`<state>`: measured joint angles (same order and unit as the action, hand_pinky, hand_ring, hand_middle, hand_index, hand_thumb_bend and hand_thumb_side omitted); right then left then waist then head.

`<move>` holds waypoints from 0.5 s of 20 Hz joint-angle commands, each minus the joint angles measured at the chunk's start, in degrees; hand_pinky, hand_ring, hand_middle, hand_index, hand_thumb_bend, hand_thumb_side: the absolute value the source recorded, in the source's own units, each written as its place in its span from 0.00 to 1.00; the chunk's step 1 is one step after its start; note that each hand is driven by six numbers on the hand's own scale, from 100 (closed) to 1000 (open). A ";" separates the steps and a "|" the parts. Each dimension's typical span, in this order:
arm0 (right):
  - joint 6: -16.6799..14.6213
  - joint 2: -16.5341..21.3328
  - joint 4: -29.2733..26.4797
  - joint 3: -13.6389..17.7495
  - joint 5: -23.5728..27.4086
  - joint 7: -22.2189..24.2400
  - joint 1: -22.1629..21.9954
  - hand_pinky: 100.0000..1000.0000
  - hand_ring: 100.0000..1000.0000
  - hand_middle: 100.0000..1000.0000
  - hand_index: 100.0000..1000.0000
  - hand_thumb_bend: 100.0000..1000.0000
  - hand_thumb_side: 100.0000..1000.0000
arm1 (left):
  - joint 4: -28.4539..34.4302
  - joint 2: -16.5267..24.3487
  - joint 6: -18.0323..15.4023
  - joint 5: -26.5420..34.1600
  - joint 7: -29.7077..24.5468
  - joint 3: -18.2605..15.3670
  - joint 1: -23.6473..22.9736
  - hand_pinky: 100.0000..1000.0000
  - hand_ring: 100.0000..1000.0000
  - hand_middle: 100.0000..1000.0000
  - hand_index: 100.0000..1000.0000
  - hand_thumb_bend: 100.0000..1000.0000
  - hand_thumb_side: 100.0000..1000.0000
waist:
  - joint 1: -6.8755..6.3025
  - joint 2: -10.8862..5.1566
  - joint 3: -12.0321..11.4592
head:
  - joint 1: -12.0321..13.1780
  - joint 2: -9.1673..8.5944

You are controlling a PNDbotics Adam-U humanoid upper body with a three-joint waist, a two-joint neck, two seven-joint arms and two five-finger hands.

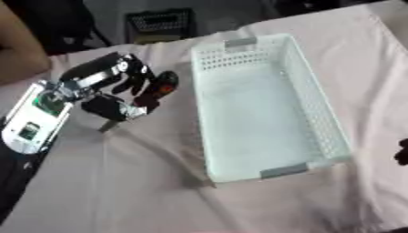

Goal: Pick up objects on the table and place them in the box.

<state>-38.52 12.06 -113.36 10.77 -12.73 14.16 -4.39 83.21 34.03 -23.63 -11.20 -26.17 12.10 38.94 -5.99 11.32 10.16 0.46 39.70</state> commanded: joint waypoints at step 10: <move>0.18 0.48 -1.23 -0.19 0.27 0.61 0.12 0.30 0.42 0.55 0.73 0.00 0.77 | 3.36 -0.64 0.27 2.36 -2.16 1.66 10.20 0.44 0.03 0.20 0.41 0.00 0.24 | 0.04 -1.17 0.48 | 0.67 -0.69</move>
<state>-38.31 12.07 -113.36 10.63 -12.68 14.63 -4.39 85.27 32.86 -23.23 -9.13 -28.03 13.92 47.81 -6.18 11.27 10.59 0.58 39.70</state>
